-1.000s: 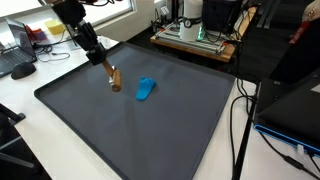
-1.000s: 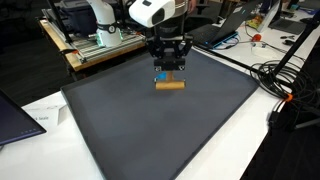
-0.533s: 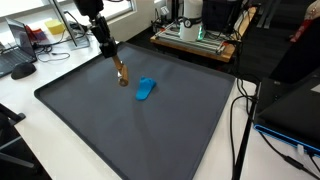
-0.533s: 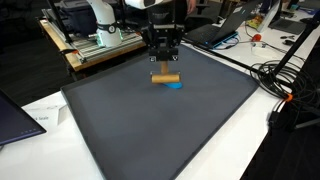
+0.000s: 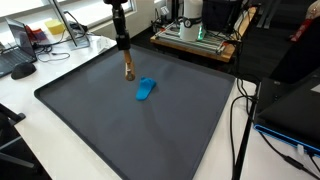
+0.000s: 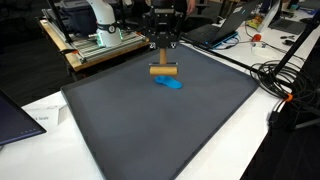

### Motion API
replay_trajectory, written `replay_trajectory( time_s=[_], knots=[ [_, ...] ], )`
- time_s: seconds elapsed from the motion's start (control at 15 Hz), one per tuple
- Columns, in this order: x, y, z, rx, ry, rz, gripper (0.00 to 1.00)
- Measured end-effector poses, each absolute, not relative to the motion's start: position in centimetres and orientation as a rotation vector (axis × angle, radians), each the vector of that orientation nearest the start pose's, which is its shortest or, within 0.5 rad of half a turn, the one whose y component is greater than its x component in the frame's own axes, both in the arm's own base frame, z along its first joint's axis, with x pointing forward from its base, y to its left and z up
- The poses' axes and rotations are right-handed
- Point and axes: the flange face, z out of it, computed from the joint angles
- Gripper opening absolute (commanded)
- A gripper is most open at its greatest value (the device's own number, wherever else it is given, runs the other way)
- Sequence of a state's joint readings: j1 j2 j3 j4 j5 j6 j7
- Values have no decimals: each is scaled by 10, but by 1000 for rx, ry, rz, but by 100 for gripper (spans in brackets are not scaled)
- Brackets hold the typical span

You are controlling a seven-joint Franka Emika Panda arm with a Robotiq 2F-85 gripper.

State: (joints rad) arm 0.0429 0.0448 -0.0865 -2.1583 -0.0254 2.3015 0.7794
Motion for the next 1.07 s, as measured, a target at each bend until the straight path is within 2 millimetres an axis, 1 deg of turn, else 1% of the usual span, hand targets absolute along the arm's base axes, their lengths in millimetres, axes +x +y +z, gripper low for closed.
replay_trajectory(
  time_s=[0.27, 0.53, 0.73, 0.93, 1.07],
  knots=[
    [533, 7, 398, -2951, 1266, -309, 22],
    [522, 50, 409, -3039, 1220, -474, 22],
    [516, 86, 413, -3110, 1118, -566, 22],
    [509, 119, 414, -3200, 943, -655, 22],
    [505, 137, 414, -3261, 798, -700, 22]
  ],
)
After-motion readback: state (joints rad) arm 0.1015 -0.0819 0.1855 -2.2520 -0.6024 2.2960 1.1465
